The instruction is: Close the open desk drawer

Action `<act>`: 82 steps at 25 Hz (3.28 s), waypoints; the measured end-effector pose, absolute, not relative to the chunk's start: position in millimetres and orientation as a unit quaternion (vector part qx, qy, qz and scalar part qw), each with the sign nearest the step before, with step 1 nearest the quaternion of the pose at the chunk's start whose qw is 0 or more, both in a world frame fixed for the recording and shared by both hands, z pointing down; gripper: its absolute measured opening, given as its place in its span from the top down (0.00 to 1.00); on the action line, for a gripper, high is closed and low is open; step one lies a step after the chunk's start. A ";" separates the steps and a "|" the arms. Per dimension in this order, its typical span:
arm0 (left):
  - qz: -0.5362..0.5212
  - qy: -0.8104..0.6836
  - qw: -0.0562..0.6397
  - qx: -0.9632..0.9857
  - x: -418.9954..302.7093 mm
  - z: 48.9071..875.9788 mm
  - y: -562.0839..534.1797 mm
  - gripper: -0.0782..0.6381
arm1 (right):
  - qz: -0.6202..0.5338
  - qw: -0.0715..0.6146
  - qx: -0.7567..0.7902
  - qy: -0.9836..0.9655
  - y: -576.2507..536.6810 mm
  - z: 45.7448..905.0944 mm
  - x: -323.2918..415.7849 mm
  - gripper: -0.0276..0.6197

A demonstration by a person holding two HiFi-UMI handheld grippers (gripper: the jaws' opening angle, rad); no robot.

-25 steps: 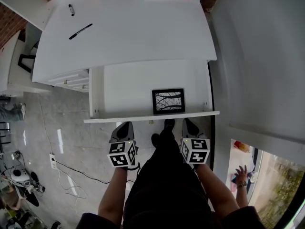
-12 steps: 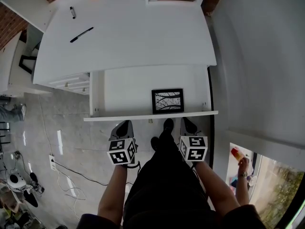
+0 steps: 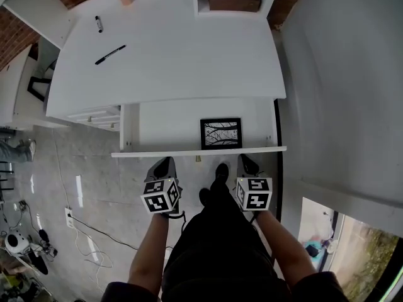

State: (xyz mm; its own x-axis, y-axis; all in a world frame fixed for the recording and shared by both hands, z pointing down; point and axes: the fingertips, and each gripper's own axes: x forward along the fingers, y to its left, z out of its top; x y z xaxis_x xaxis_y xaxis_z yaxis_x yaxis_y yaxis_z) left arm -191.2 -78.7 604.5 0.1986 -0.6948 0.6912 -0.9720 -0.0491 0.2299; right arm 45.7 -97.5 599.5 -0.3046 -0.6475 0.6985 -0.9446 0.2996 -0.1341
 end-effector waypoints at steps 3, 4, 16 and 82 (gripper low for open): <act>0.205 -0.600 0.338 0.695 -191.8 604.7 -89.8 0.88 | 0.271 0.272 0.522 -0.761 -108.6 599.5 45.0 0.95; 0.206 -0.600 0.337 0.695 -192.3 604.7 -93.4 0.88 | 0.270 0.272 0.522 -0.762 -112.3 599.4 44.4 0.95; 0.204 -0.607 0.336 0.691 -195.8 604.1 -137.6 0.88 | 0.263 0.280 0.517 -0.765 -155.9 598.9 40.9 0.95; 0.185 -0.632 0.286 0.696 -205.3 582.6 -252.0 0.88 | 0.200 0.231 0.523 -0.796 -270.9 562.4 30.0 0.95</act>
State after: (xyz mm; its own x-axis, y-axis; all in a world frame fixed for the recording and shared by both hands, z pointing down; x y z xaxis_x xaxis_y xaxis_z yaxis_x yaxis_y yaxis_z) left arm -205.3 -252.0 582.6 0.1323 -0.7742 0.6189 -0.9858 -0.0378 0.1634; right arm 30.0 -270.9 562.4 -0.3462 -0.7405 0.5761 -0.9247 0.3730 -0.0762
